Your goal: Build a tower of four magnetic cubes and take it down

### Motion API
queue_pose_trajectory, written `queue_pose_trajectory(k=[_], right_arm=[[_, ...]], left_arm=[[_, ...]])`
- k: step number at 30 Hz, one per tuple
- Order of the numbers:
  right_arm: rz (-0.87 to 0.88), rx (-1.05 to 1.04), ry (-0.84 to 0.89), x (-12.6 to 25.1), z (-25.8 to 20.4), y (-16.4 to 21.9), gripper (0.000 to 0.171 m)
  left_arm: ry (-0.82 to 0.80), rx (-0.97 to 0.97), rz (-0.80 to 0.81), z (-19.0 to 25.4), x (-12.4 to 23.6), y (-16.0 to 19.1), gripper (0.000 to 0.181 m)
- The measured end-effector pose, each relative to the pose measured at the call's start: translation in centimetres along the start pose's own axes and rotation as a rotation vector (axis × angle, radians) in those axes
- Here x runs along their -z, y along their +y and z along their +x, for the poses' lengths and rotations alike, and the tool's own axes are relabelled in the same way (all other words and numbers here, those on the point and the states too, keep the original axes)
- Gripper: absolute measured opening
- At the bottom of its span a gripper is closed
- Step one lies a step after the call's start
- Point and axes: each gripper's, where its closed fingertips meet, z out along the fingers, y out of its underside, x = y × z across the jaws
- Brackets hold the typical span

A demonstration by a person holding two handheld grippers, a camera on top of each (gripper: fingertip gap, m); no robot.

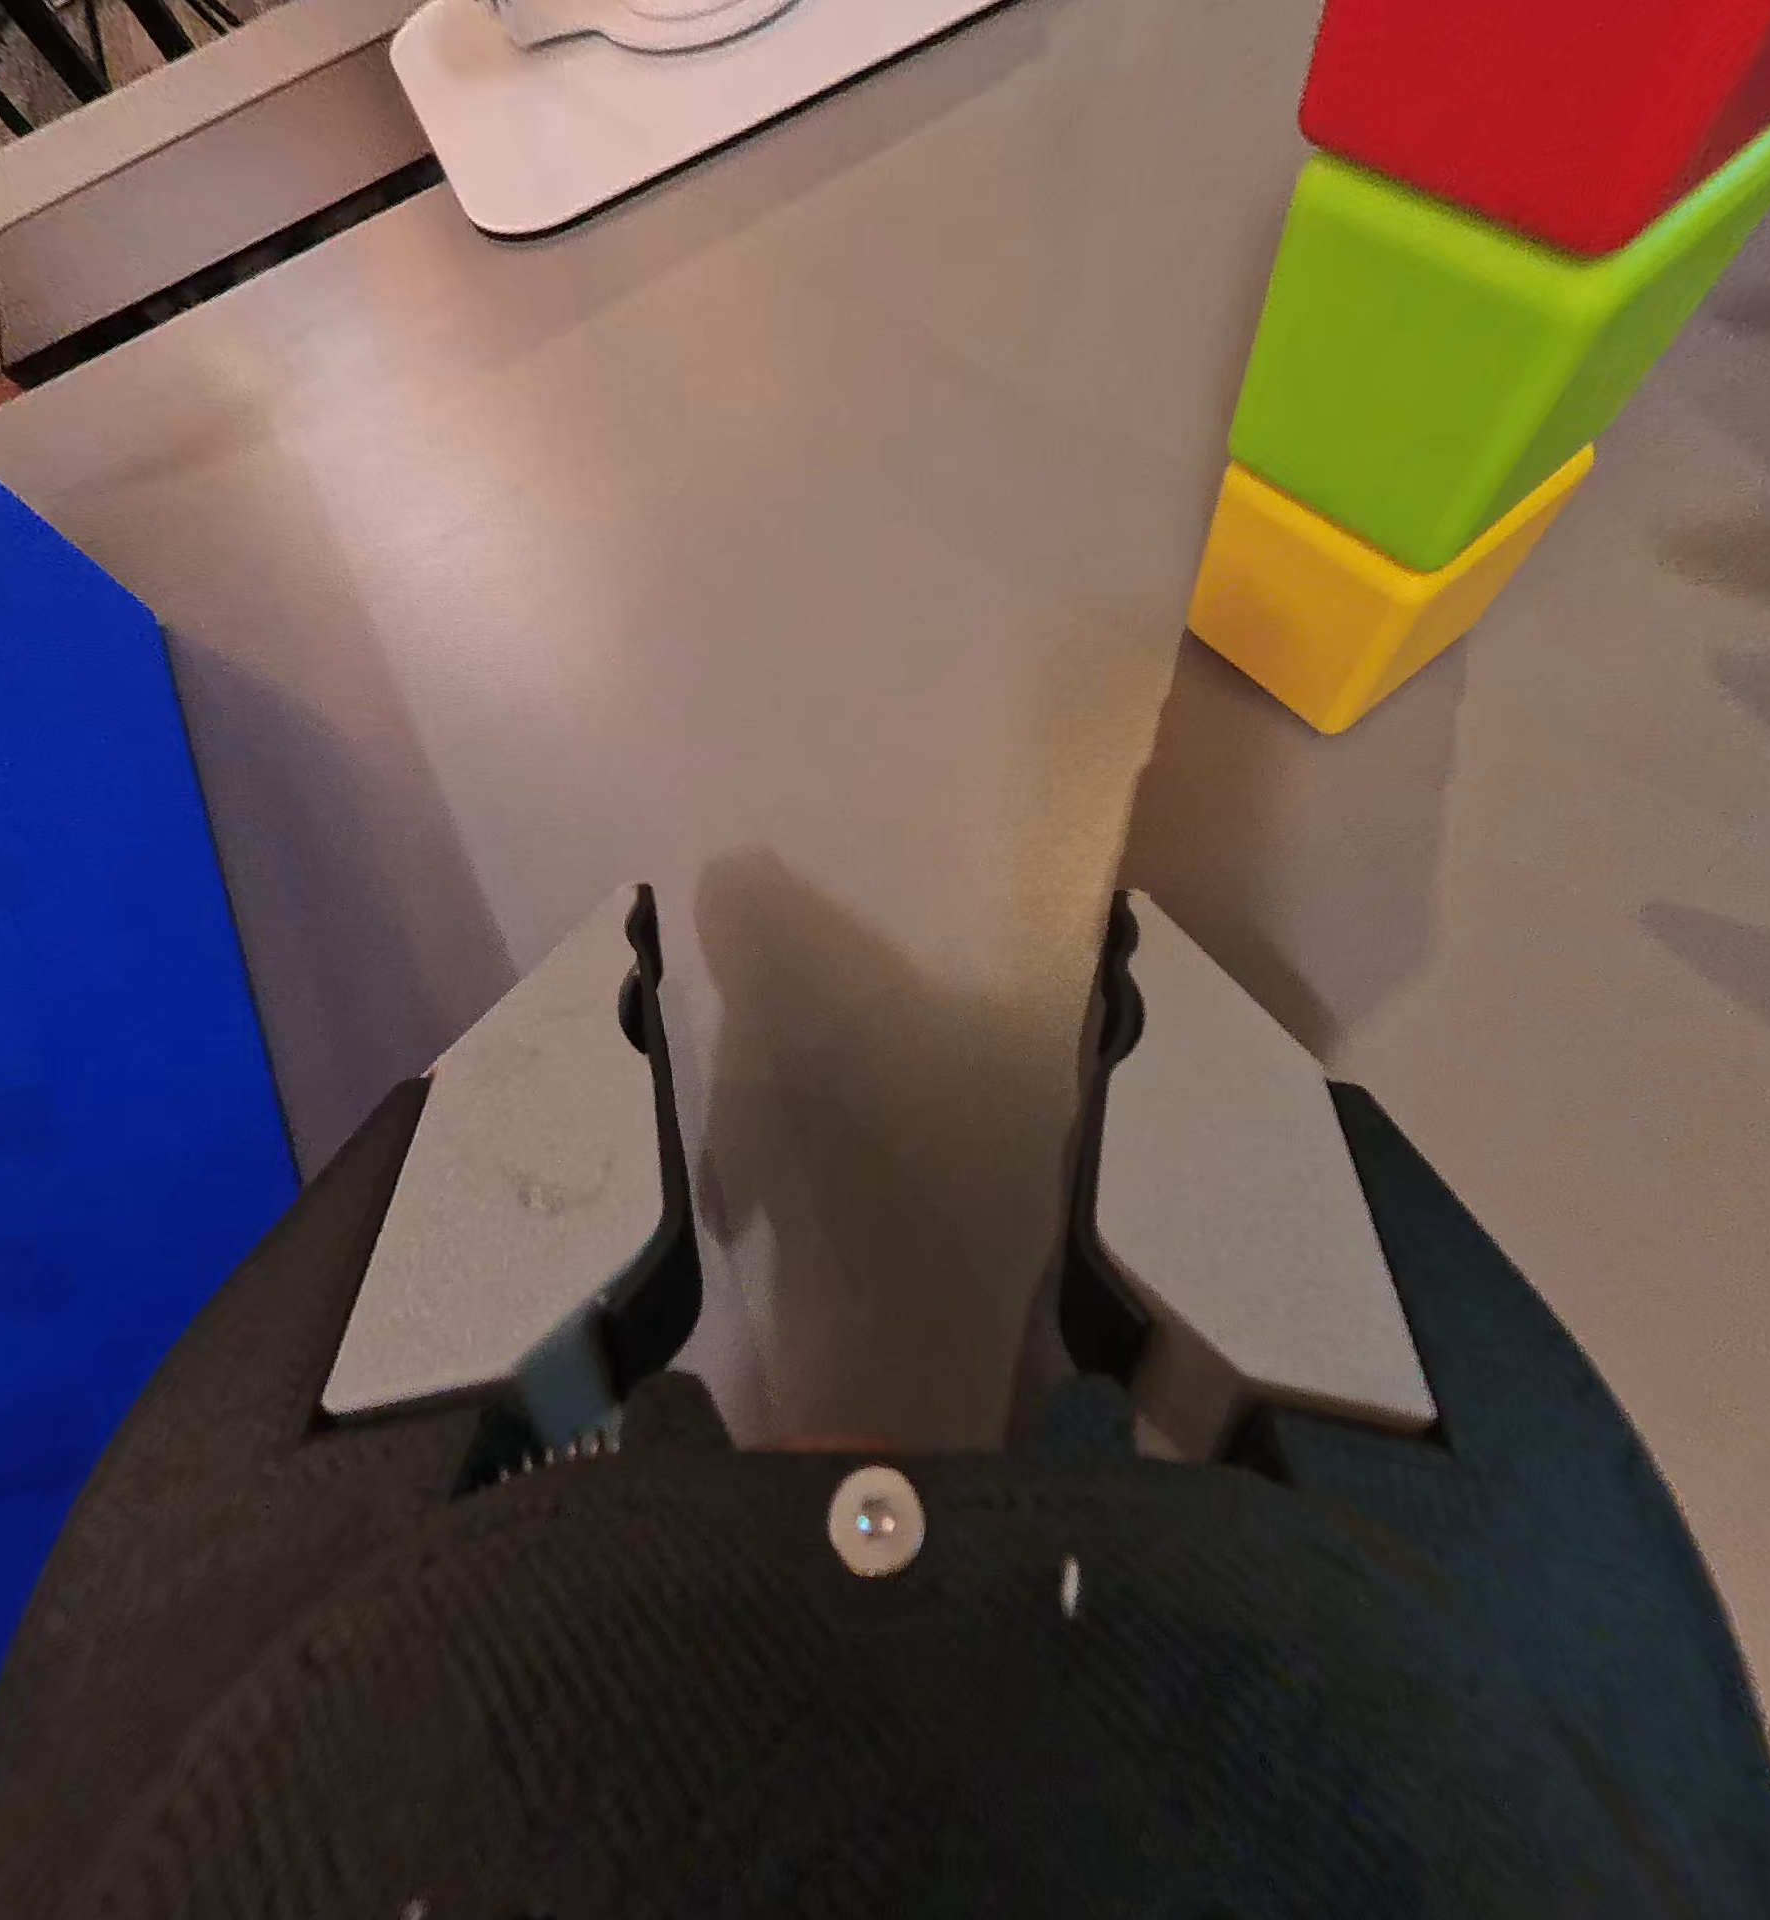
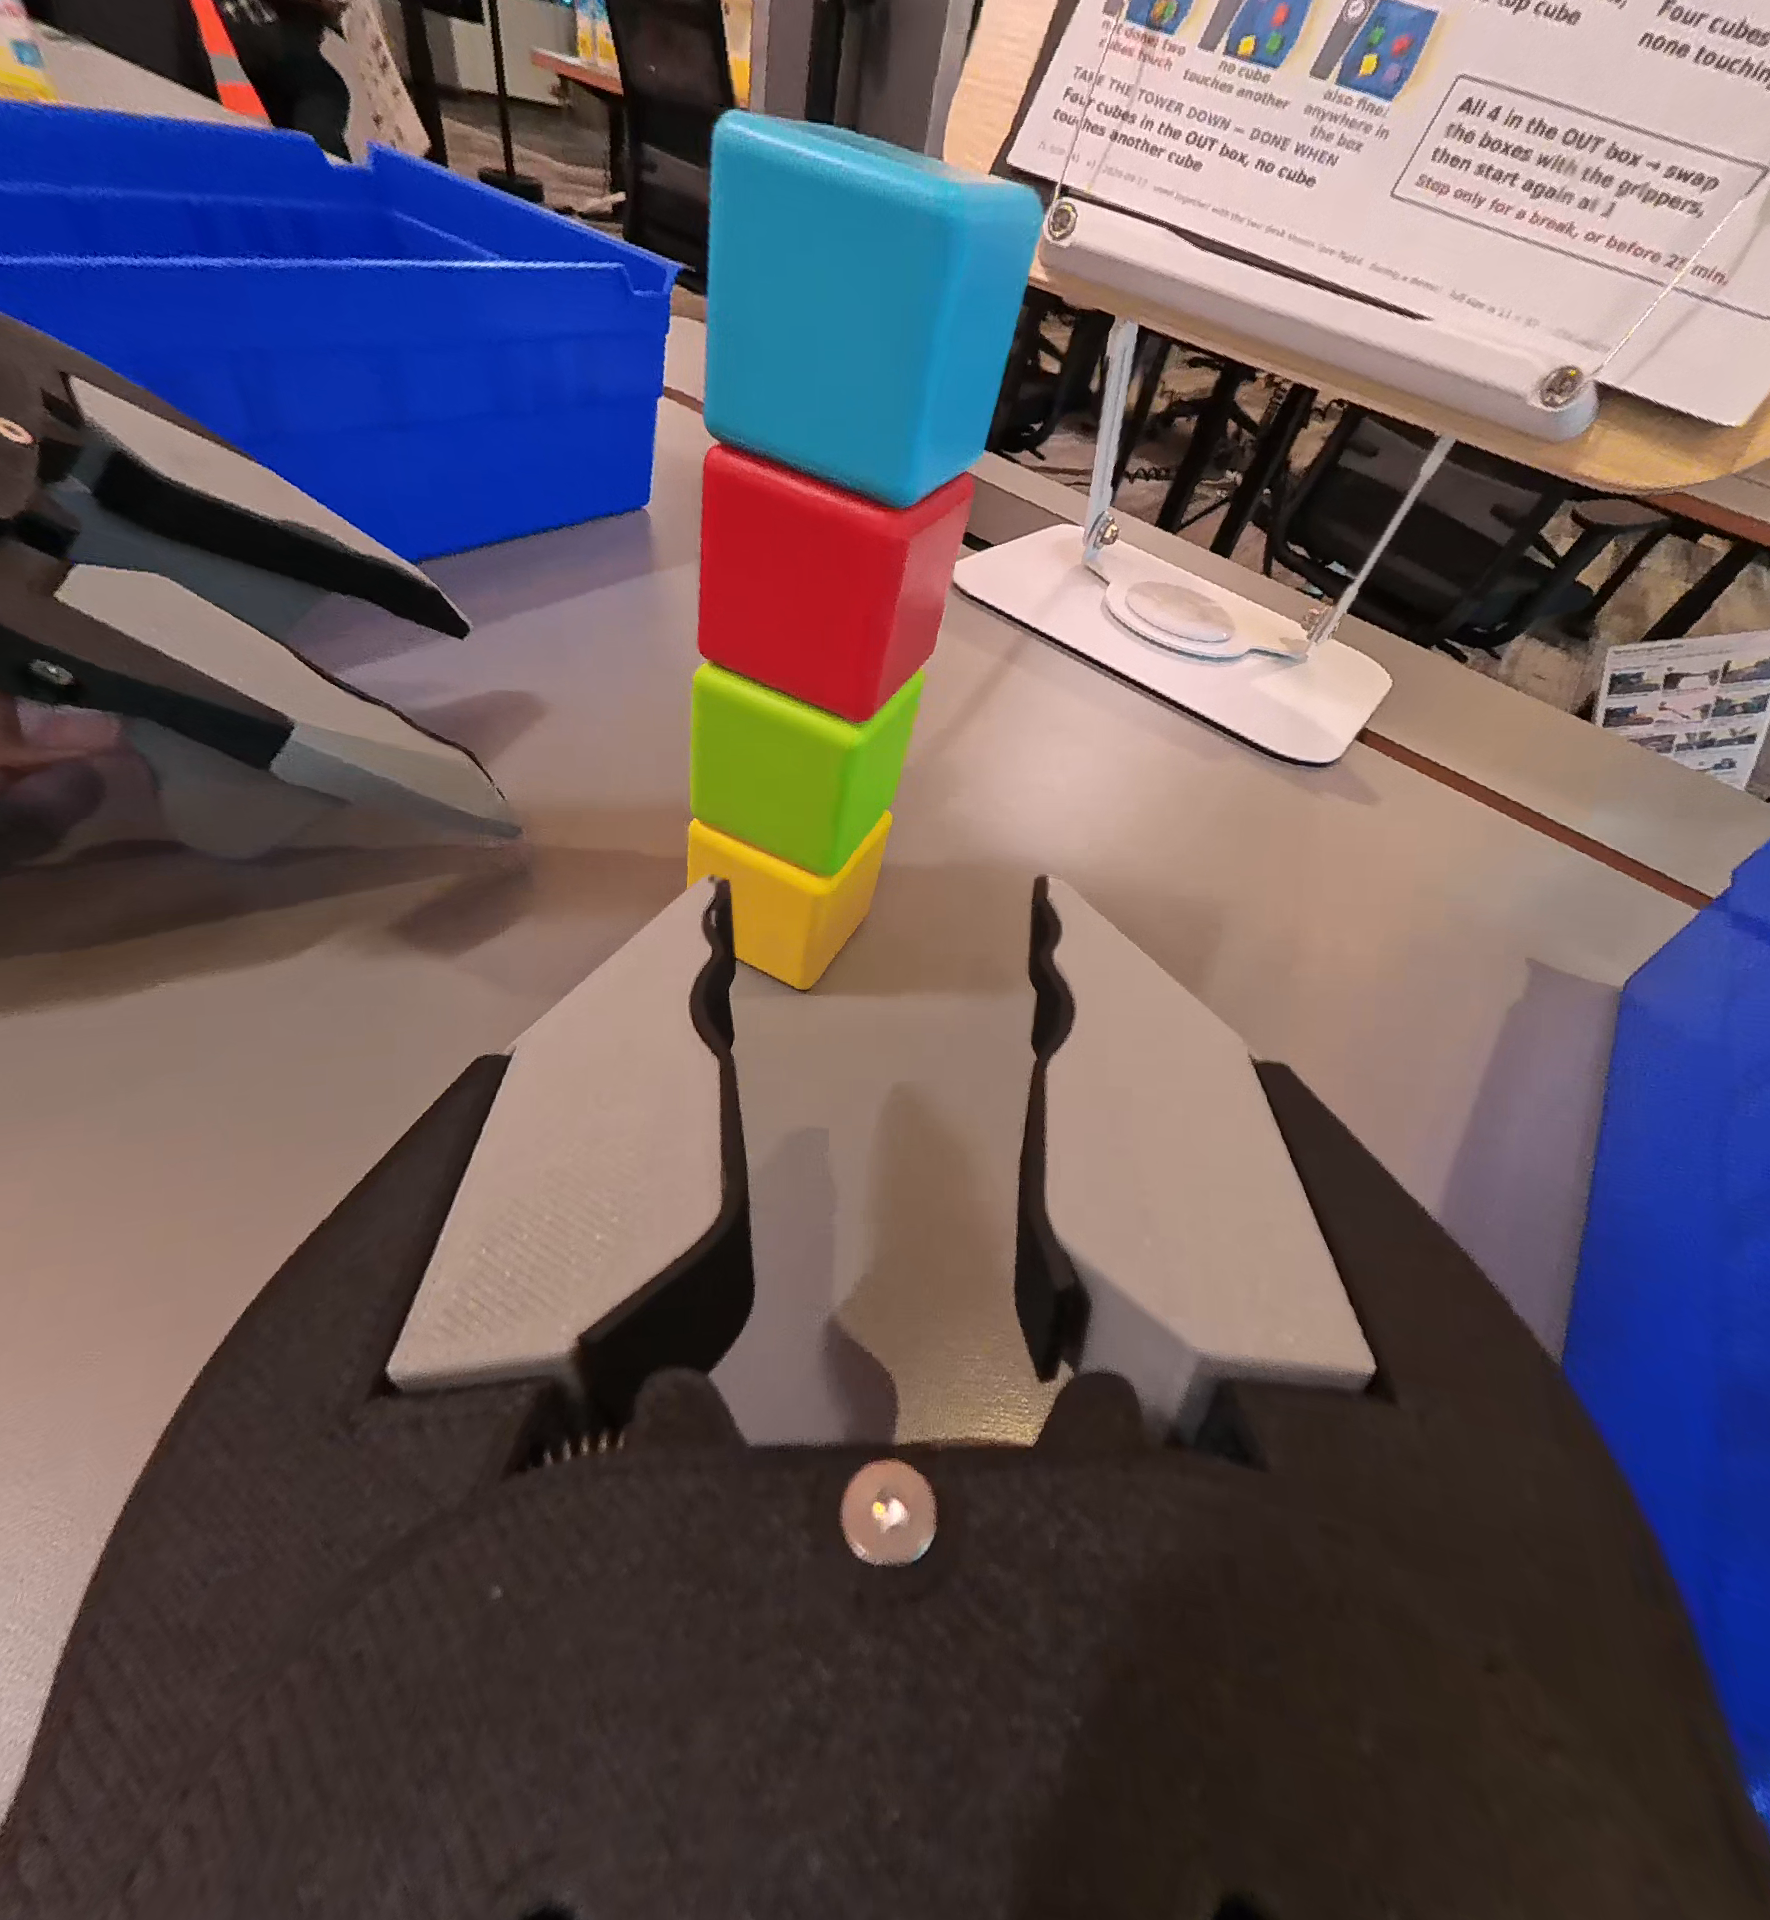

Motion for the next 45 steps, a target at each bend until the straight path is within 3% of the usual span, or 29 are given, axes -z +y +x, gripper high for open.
queue_pose_trajectory(k=[9,17,30,33,45], right_arm=[[-0.123,0.020,-0.022,-1.6,-2.4,0.2,0.062],[-0.307,-0.109,-0.164,-0.4,-1.9,-3.2,0.072],[-0.484,-0.082,-0.128,-1.4,-0.7,-9.1,0.079],[-0.556,-0.076,-0.101,-2.2,-0.5,-9.2,0.089],[-0.732,-0.108,-0.053,-4.9,-0.5,-8.8,0.086]], left_arm=[[0.017,0.035,0.003,-0.2,0.0,0.0,0.086],[0.026,0.037,0.011,-0.1,0.1,-0.1,0.086],[0.044,0.064,0.013,-0.1,0.2,-0.1,0.086],[0.046,0.066,0.015,-0.1,0.2,-0.1,0.086],[0.054,0.067,0.009,0.0,0.1,0.0,0.086]])
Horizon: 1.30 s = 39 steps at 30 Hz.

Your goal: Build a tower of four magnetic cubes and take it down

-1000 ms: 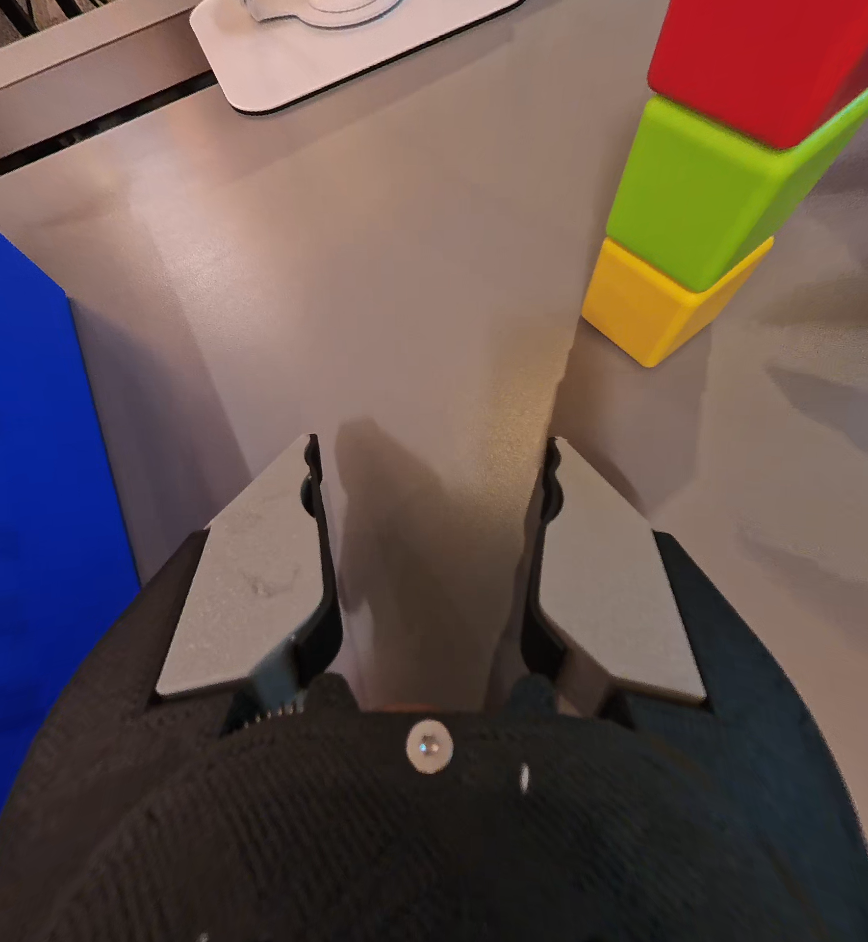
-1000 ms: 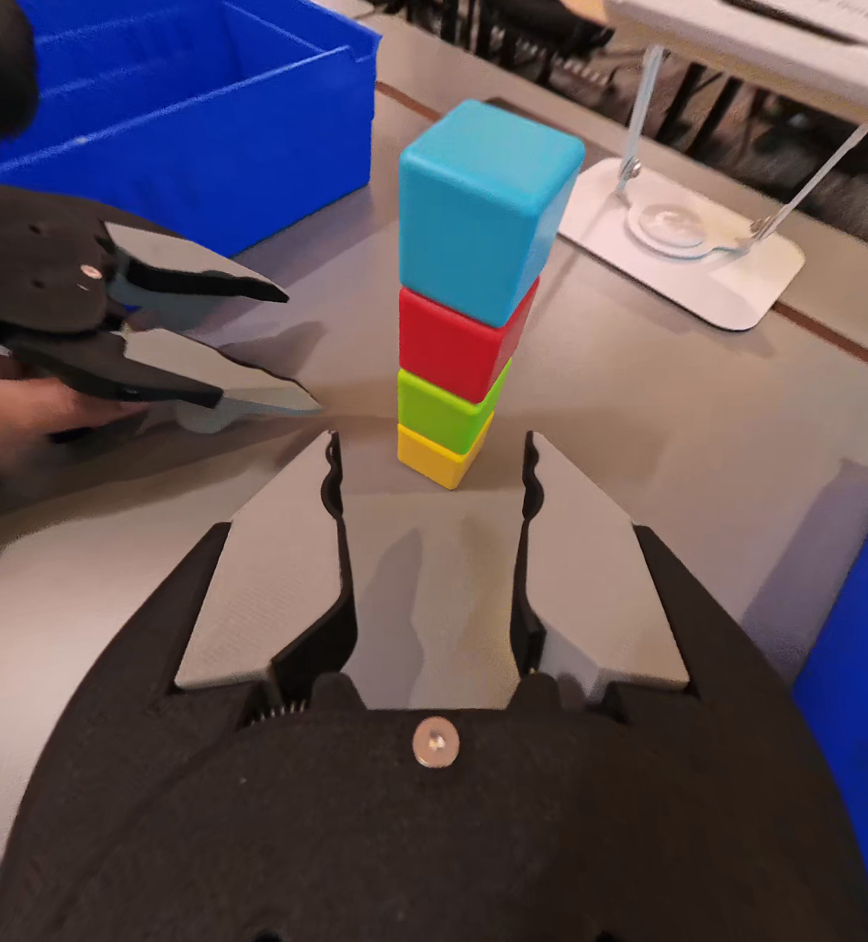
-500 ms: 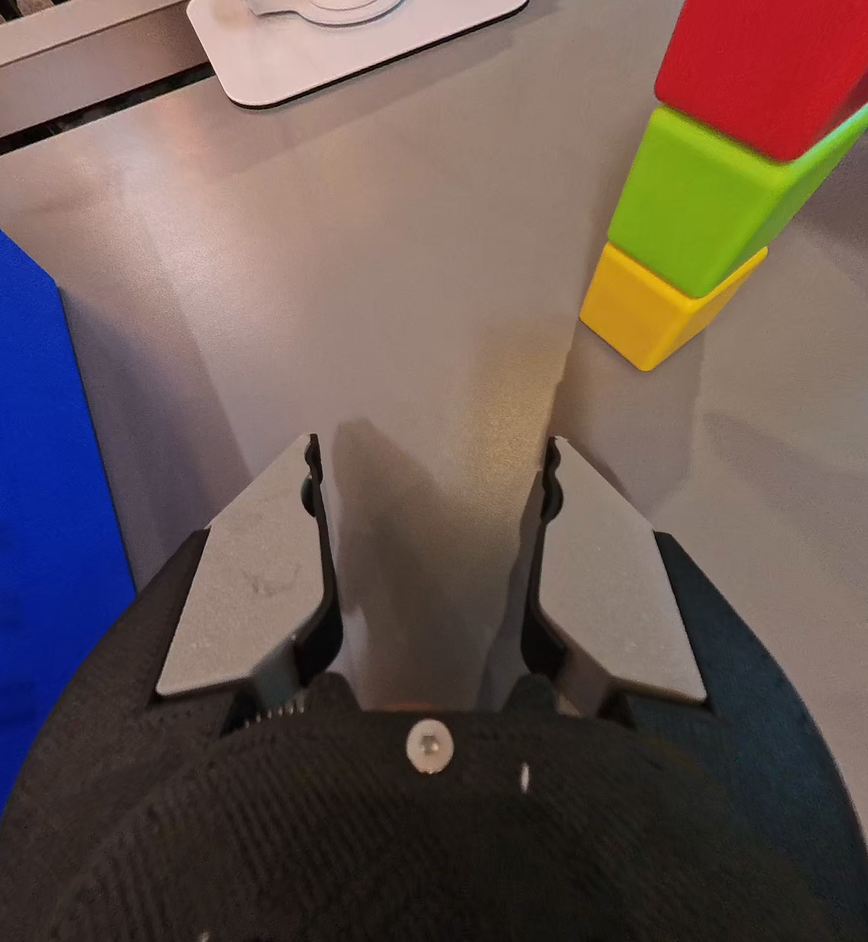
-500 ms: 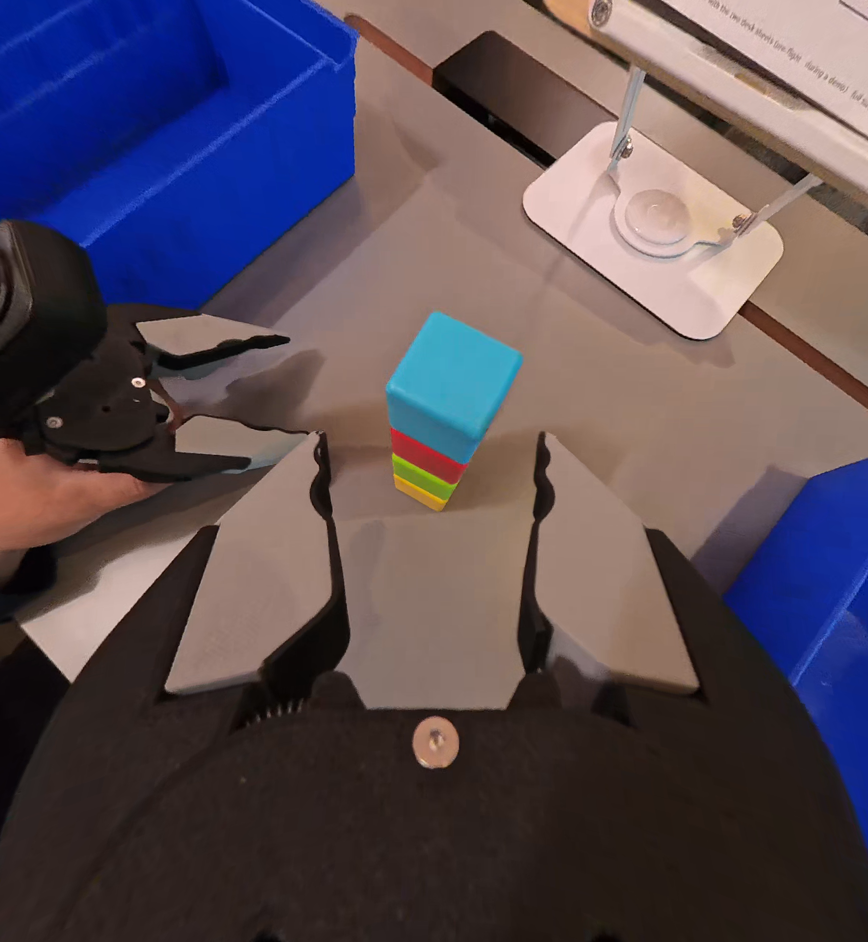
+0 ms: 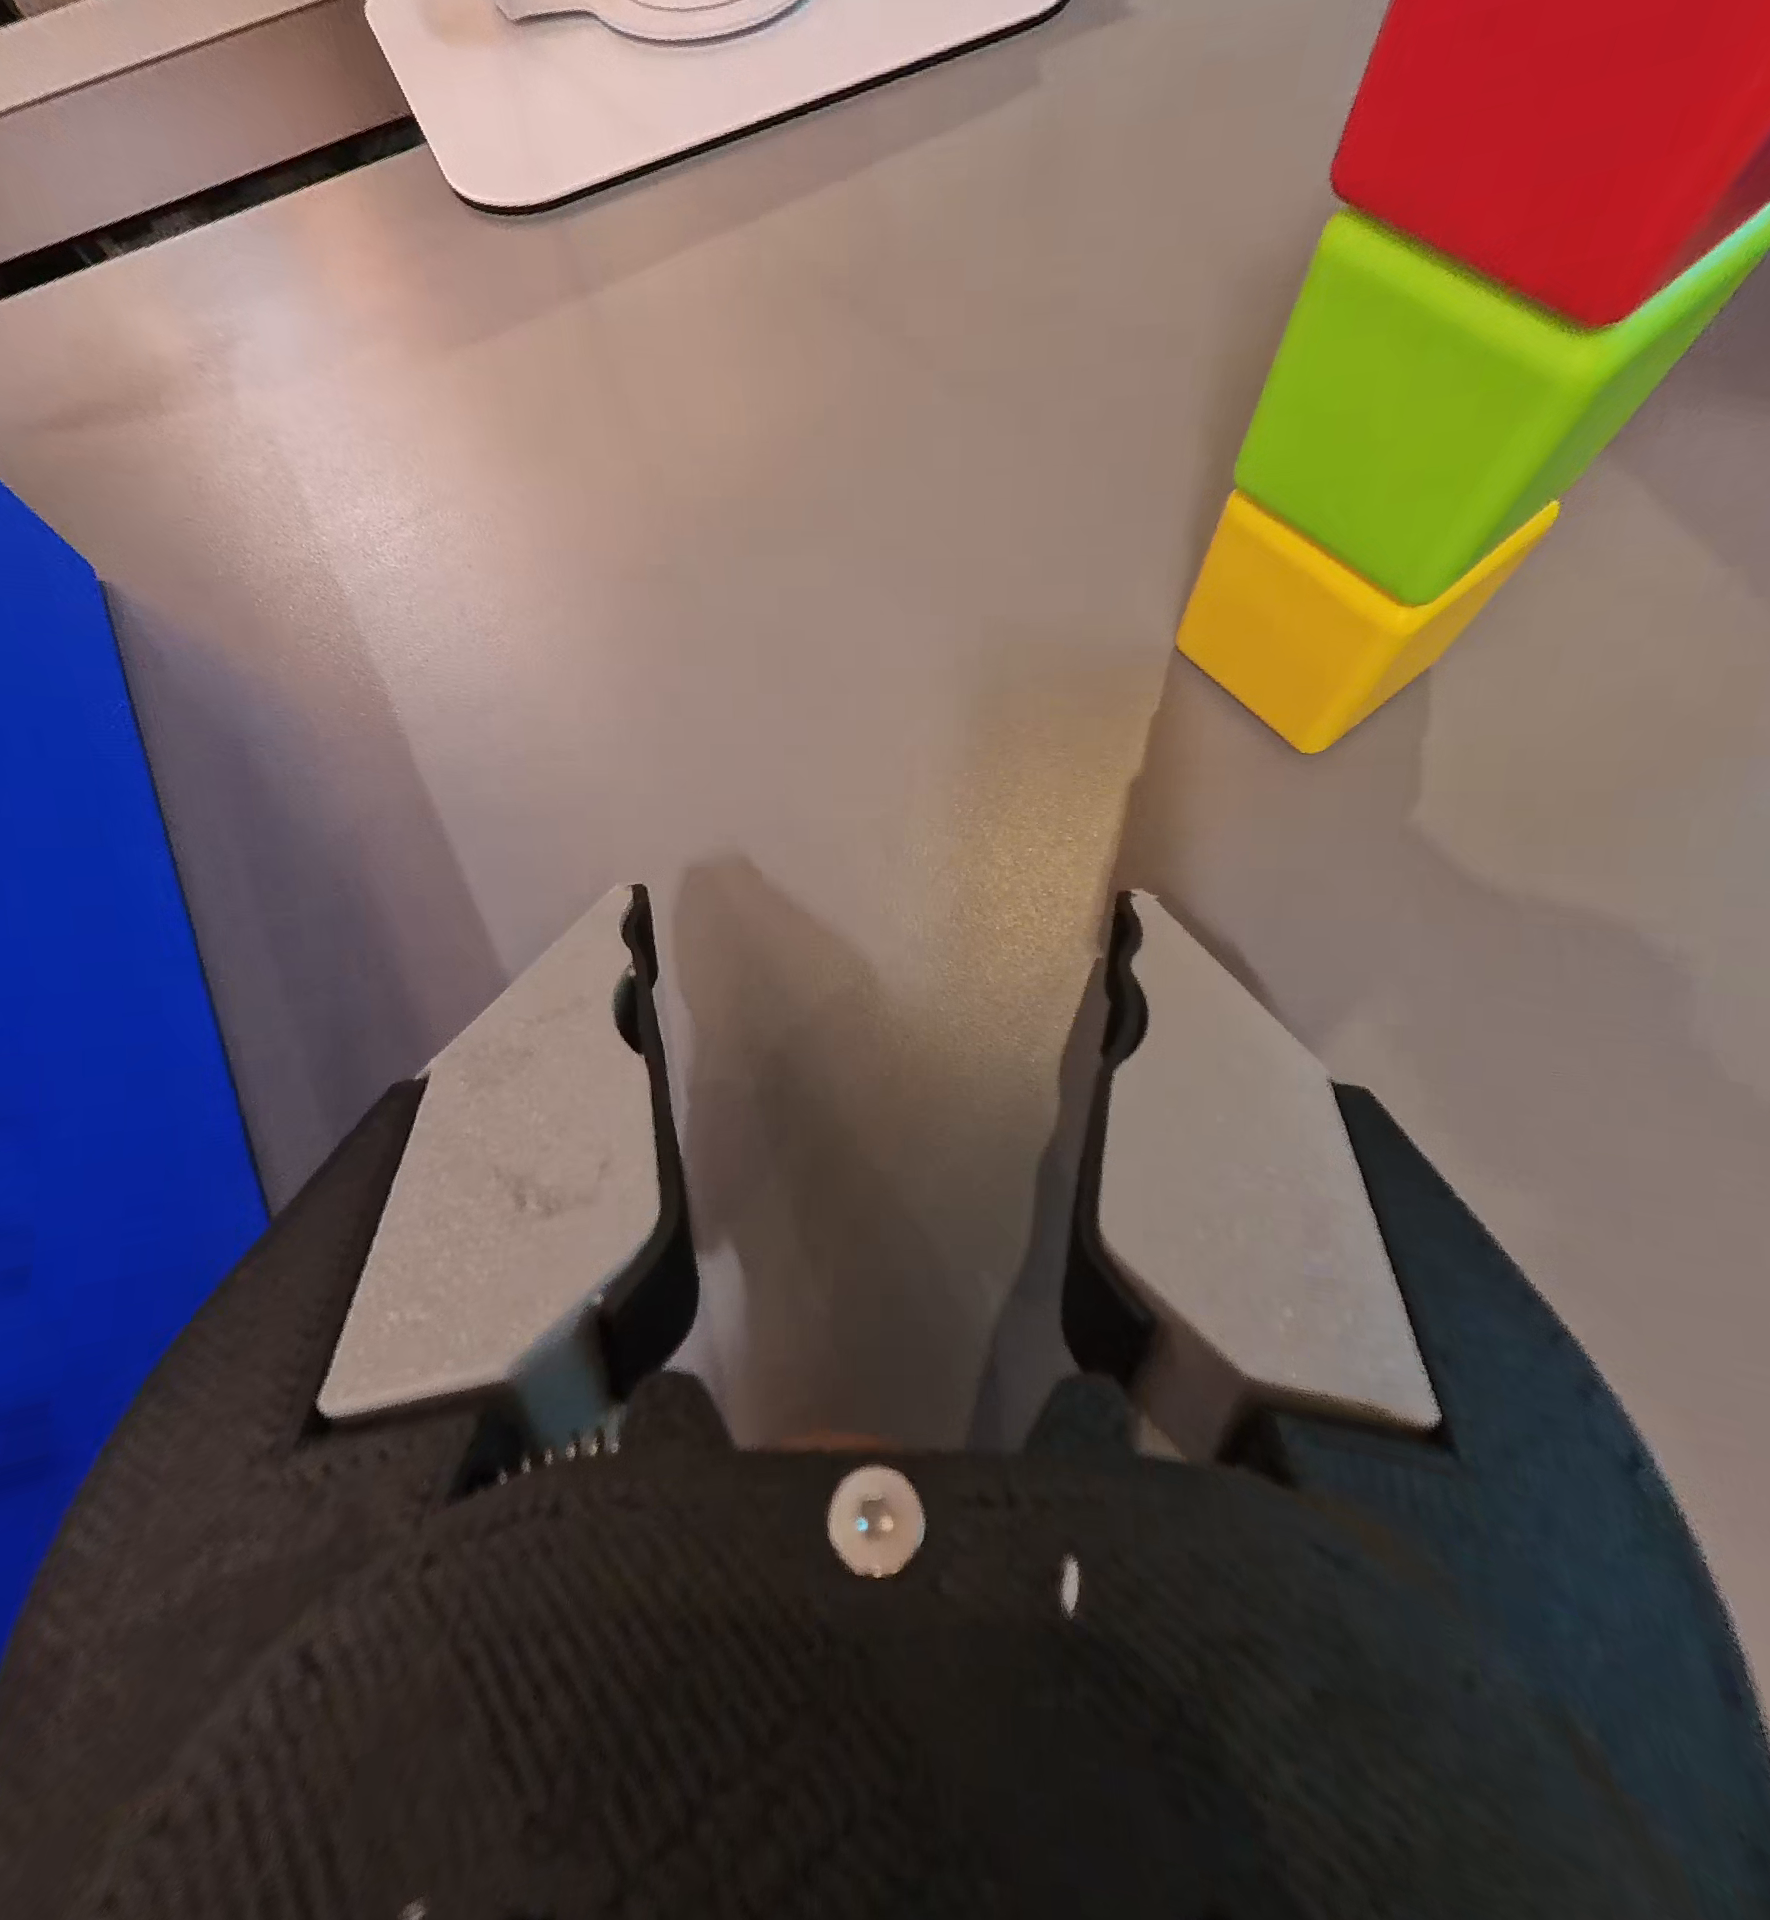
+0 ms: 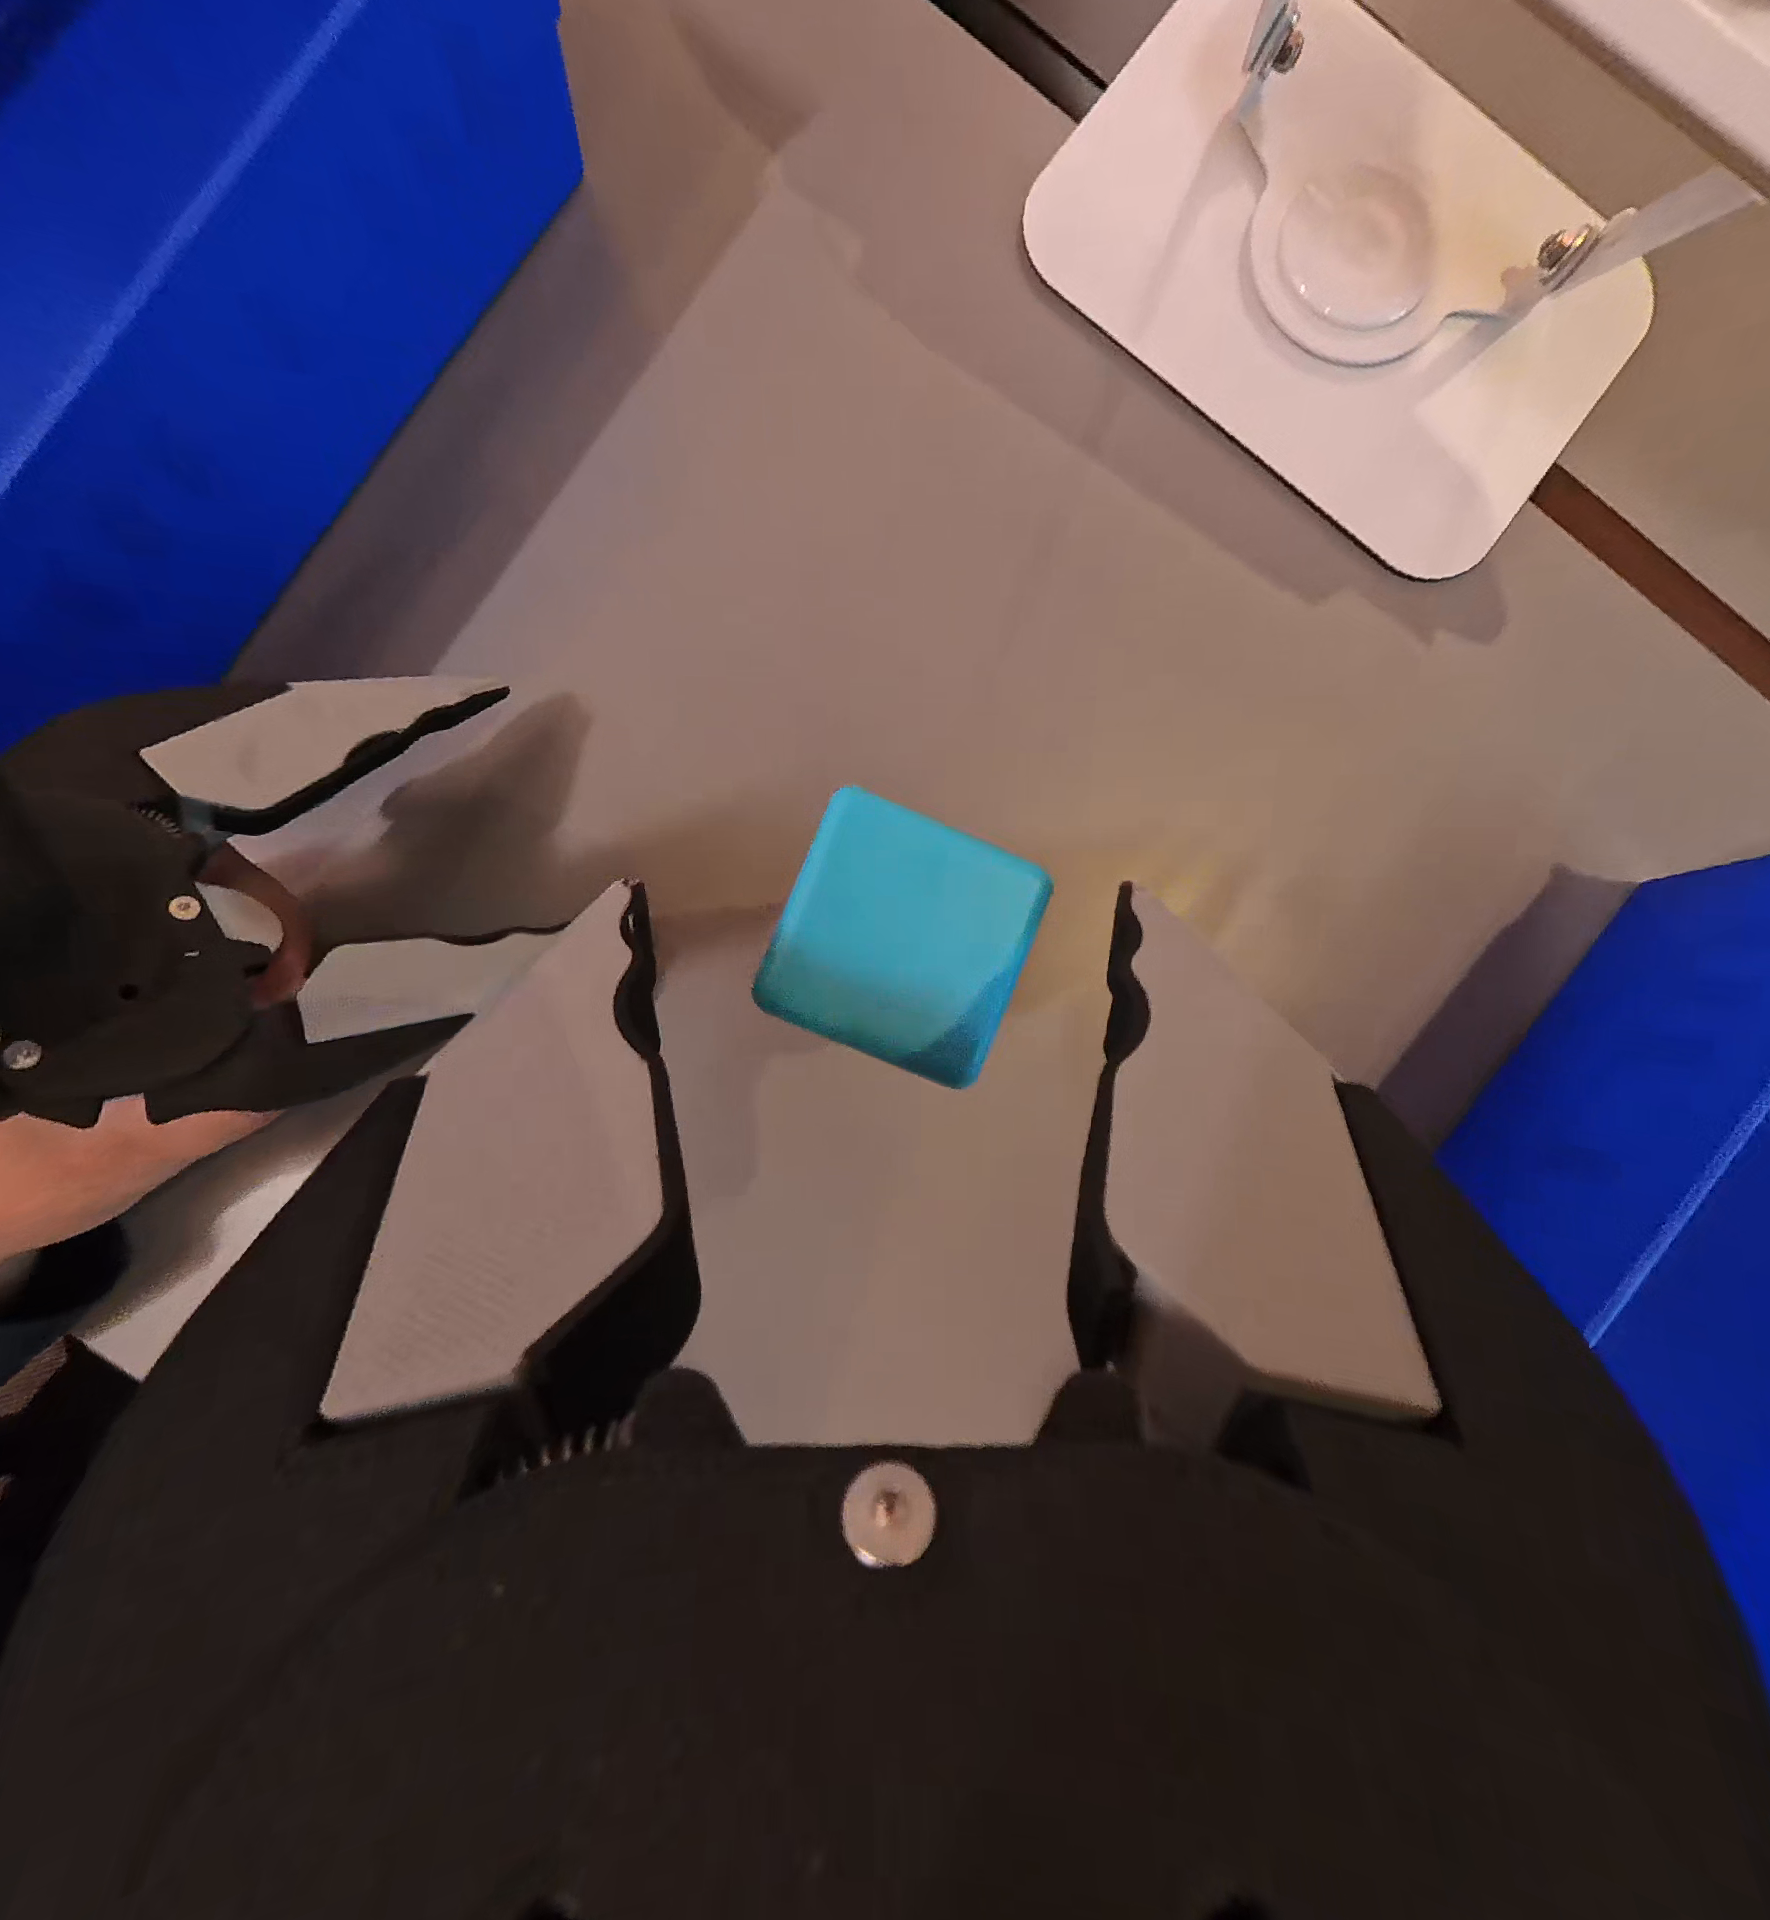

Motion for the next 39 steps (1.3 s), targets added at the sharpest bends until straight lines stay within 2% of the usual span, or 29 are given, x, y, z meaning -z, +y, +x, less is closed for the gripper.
queue_pose_trajectory(k=[4,11,15,22,32,39], right_arm=[[-0.060,0.011,0.015,-1.2,-0.4,0.4,0.079],[-0.175,-0.065,-0.032,-3.0,-0.5,2.6,0.080],[-0.168,-0.081,-0.060,-3.2,-0.2,2.9,0.060],[-0.180,-0.052,-0.076,-3.0,-0.2,3.2,0.058],[-0.214,0.031,-0.011,-2.6,0.4,3.6,0.057],[-0.169,0.011,-0.035,-1.7,1.0,3.0,0.057]], left_arm=[[0.004,-0.002,-0.001,0.1,0.0,0.0,0.086],[0.015,0.010,0.001,0.1,0.1,0.0,0.086],[0.017,0.010,0.001,0.1,0.1,0.0,0.086],[0.019,0.015,-0.003,0.1,0.0,0.1,0.086],[0.023,0.019,-0.004,0.1,0.0,0.1,0.086],[0.026,0.022,-0.005,0.1,0.0,0.1,0.086]])
